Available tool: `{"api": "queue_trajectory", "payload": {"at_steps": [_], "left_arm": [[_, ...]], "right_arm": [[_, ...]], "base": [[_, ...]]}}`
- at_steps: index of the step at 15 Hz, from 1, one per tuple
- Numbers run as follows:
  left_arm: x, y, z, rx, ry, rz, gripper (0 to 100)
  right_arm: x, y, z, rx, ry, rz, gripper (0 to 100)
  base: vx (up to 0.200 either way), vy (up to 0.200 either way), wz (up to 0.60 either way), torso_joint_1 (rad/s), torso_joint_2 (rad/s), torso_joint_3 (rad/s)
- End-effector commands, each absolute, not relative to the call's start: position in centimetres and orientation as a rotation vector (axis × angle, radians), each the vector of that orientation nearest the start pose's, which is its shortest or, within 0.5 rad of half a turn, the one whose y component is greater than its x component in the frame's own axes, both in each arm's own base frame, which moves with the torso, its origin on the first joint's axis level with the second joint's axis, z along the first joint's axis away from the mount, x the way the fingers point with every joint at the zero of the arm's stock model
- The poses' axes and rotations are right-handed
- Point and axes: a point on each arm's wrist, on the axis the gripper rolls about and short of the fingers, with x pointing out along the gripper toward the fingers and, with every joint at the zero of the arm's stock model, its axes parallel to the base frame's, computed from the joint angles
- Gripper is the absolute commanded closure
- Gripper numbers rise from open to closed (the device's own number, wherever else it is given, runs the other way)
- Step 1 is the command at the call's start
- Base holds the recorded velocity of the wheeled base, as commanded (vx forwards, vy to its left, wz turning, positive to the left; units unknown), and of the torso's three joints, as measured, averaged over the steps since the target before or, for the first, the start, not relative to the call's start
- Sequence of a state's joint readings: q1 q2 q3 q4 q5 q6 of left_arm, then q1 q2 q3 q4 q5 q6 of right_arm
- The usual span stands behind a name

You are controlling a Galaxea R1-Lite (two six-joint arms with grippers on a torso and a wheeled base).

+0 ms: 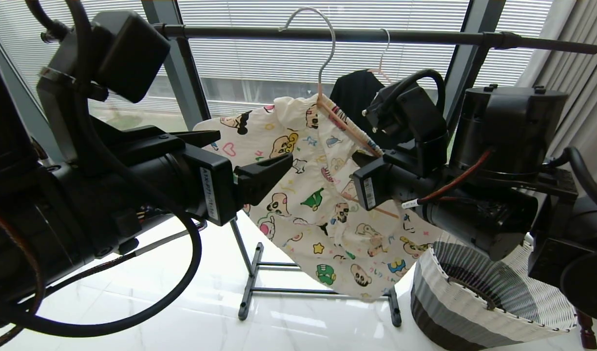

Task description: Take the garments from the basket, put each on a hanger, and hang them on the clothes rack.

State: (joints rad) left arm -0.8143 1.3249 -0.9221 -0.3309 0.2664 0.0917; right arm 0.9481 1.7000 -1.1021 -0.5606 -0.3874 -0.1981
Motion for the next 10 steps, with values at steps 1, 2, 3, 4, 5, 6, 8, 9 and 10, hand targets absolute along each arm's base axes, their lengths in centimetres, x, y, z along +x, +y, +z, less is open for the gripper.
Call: {"api": "queue_trajectory", "payload": {"at_steps": [1,2,3,4,5,6,8,9,10], "left_arm": [[15.5,-15.5,28.4,0.127,0.039,-0.547,0],[15.8,-15.9,28.0,0.134,0.054,-0.551,0],[15.8,-16.5,27.7,0.139,0.069,-0.566,0],[15.5,-17.3,27.4,0.143,0.077,-0.599,0],[15.2,-18.2,27.1,0.151,0.088,-0.626,0],[15.4,-19.1,26.6,0.166,0.105,-0.607,0],[17.0,-20.7,25.6,0.192,0.126,-0.48,0],[17.9,-21.5,25.4,0.191,0.121,-0.418,0],[18.9,-21.9,25.4,0.171,0.11,-0.359,0]], "right_arm": [[19.5,26.0,26.1,-0.21,-0.036,0.565,100],[19.2,26.2,26.1,-0.212,-0.037,0.577,100],[18.9,26.5,26.1,-0.21,-0.038,0.588,100],[18.9,26.7,25.9,-0.213,-0.035,0.591,100],[18.8,26.8,25.9,-0.214,-0.034,0.593,100],[18.8,26.8,25.9,-0.214,-0.034,0.594,100],[18.8,26.8,25.9,-0.213,-0.035,0.594,100],[18.8,26.8,25.9,-0.212,-0.036,0.594,100],[18.8,26.8,26.0,-0.211,-0.038,0.594,100]], "base": [[0.0,0.0,0.0,0.0,0.0,0.0],[0.0,0.0,0.0,0.0,0.0,0.0],[0.0,0.0,0.0,0.0,0.0,0.0],[0.0,0.0,0.0,0.0,0.0,0.0],[0.0,0.0,0.0,0.0,0.0,0.0],[0.0,0.0,0.0,0.0,0.0,0.0],[0.0,0.0,0.0,0.0,0.0,0.0],[0.0,0.0,0.0,0.0,0.0,0.0],[0.0,0.0,0.0,0.0,0.0,0.0]]}}
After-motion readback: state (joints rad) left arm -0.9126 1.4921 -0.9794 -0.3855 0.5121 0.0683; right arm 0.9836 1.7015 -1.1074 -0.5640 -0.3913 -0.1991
